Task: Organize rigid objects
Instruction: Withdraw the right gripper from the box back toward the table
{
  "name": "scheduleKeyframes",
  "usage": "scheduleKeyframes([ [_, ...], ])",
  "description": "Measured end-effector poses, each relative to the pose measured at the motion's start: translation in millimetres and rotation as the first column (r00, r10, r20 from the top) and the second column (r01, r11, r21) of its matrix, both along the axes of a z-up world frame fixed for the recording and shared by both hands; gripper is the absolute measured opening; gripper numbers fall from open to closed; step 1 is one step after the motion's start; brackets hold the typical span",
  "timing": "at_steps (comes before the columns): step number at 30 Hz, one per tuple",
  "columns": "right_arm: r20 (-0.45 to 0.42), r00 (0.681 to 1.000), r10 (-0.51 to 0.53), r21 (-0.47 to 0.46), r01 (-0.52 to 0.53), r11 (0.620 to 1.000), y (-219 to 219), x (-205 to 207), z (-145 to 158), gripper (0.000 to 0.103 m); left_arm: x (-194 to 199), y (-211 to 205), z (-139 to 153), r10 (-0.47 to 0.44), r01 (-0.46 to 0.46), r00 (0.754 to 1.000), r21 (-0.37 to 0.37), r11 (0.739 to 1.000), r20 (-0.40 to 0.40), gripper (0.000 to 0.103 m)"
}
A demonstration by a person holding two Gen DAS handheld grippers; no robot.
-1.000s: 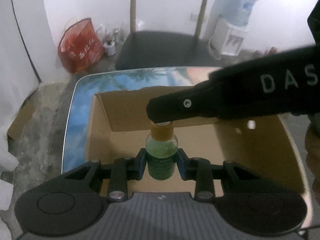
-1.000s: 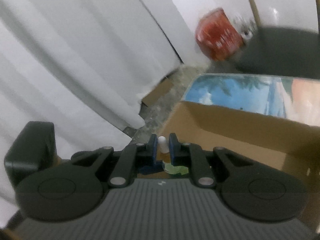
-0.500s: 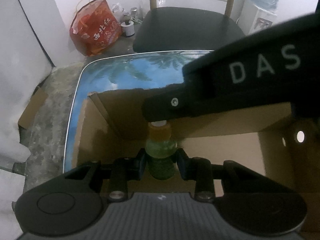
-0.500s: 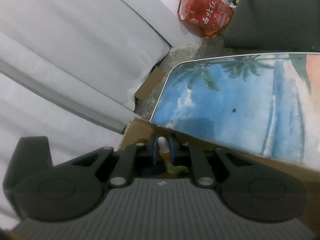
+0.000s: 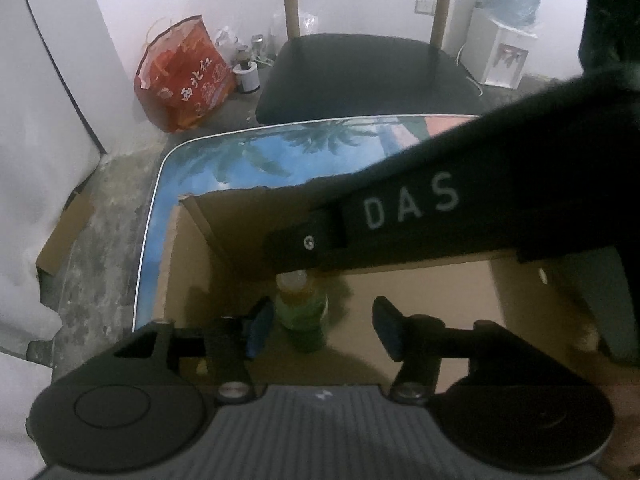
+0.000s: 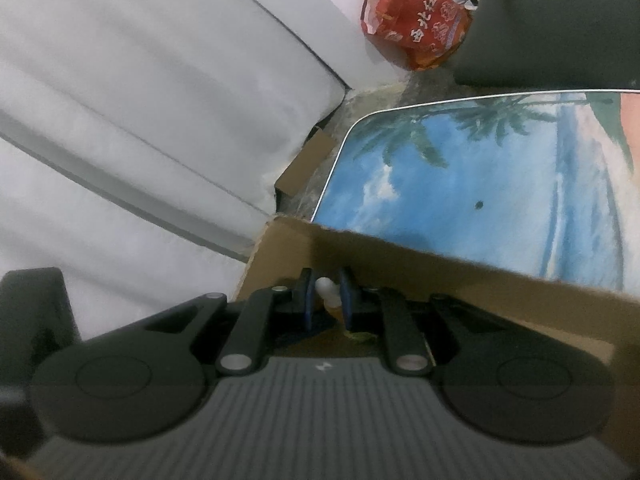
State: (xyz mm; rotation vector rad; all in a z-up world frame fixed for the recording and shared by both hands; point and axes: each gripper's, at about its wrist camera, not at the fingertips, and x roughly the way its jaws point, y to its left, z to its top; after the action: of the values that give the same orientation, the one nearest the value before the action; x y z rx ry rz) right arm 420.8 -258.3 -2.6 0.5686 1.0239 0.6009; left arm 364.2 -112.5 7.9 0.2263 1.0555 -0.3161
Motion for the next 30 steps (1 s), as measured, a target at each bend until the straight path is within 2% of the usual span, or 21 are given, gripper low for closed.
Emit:
scheduleKeyframes([
  [1, 0.003, 1.0, 0.0, 0.004, 0.0, 1.0, 0, -1, 0, 0.014, -3, 2, 3, 0.004, -0.004, 1.0, -0.002, 1.0, 0.01, 0.07],
  [2, 0.009, 1.0, 0.0, 0.006, 0.0, 1.0, 0, -3, 3, 0.015, -5, 2, 7, 0.006, -0.006, 1.0, -0.004, 1.0, 0.023, 0.071],
  [9, 0.044, 0.999, -0.025, 0.014, 0.025, 1.0, -10, -21, 23, 0.017, -27, 17, 34, 0.035, -0.033, 0.998, -0.039, 0.999, 0.056, 0.071],
  [13, 0.082, 0.996, -0.046, 0.015, 0.045, 0.999, -24, -45, 43, 0.017, -52, 33, 57, 0.047, -0.039, 0.994, -0.087, 0.995, 0.096, 0.071],
  [17, 0.129, 0.989, -0.072, 0.032, 0.069, 0.997, -48, -86, 69, 0.017, -101, 55, 87, 0.059, -0.035, 0.988, -0.168, 0.985, 0.142, 0.071],
  [21, 0.222, 0.973, -0.069, 0.039, 0.062, 0.997, -75, -156, 98, 0.017, -160, 78, 106, 0.07, -0.025, 0.979, -0.229, 0.973, 0.191, 0.071],
  [24, 0.282, 0.958, -0.044, 0.062, 0.028, 0.998, -86, -217, 108, 0.017, -208, 91, 102, 0.074, -0.016, 0.976, -0.267, 0.963, 0.206, 0.071],
  [26, 0.291, 0.956, -0.02, 0.056, 0.004, 0.998, -84, -254, 101, 0.017, -238, 95, 90, 0.068, -0.011, 0.978, -0.272, 0.962, 0.2, 0.071],
  [30, 0.223, 0.974, 0.047, 0.06, -0.061, 0.996, -62, -317, 59, 0.017, -285, 92, 51, 0.058, -0.02, 0.987, -0.25, 0.968, 0.149, 0.071],
])
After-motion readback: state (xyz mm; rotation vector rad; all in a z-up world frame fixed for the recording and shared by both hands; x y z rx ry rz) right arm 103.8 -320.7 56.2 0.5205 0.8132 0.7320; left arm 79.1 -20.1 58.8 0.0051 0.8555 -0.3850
